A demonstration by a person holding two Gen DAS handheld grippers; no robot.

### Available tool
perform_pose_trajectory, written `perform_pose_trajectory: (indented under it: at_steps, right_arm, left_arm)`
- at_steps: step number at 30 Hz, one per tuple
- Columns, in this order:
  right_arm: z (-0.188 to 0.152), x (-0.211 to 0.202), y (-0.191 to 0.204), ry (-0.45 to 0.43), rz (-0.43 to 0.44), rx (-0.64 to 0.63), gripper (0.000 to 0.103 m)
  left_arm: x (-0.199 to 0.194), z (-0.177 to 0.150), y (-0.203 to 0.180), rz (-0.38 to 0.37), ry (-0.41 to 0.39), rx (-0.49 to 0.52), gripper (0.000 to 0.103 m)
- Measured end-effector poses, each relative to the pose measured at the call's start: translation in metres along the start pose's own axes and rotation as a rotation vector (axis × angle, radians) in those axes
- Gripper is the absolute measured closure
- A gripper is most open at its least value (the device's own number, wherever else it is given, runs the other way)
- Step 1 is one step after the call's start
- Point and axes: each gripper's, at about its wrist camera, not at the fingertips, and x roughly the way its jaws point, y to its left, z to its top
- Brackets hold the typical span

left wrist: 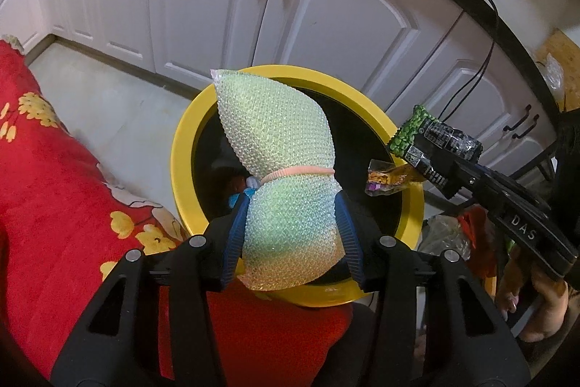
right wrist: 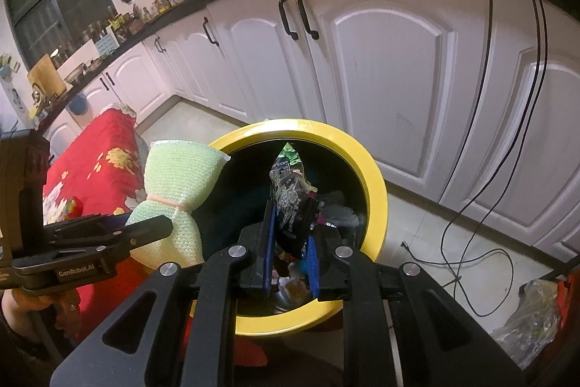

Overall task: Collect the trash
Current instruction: 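Open both grippers over the yellow bin to drop the sponge and black wrapper, then move both tools back from the bin over the table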

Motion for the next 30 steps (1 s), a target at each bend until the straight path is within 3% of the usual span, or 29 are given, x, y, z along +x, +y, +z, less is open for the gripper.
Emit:
perform_pose_trajectory:
  at_steps: [2,4,7,15,17,30]
  right_arm:
    - [0.001,0.000,-0.002,0.000,0.001,0.009,0.076]
    - [0.001,0.000,-0.005,-0.007,-0.006,0.021,0.059]
    - [0.000,-0.004,-0.009,-0.013,-0.006,0.040,0.055]
    - [0.000,-0.018,-0.009,-0.048,-0.022,0.049,0.046]
    - [0.000,-0.022,-0.007,-0.058,-0.023,0.044,0.044]
    - [0.003,-0.054,0.009,-0.135,-0.034,0.029,0.027]
  left_arm:
    - [0.001,0.001,0.002,0.005,0.000,-0.013,0.059]
    - [0.000,0.001,0.005,0.006,-0.004,-0.026,0.051]
    - [-0.005,0.000,0.009,0.015,-0.019,-0.042,0.039]
    - [-0.036,-0.002,0.018,0.023,-0.095,-0.082,0.026]
    - [-0.045,-0.002,0.020,0.030,-0.116,-0.087,0.011]
    - [-0.090,-0.007,0.029,0.056,-0.207,-0.125,0.011]
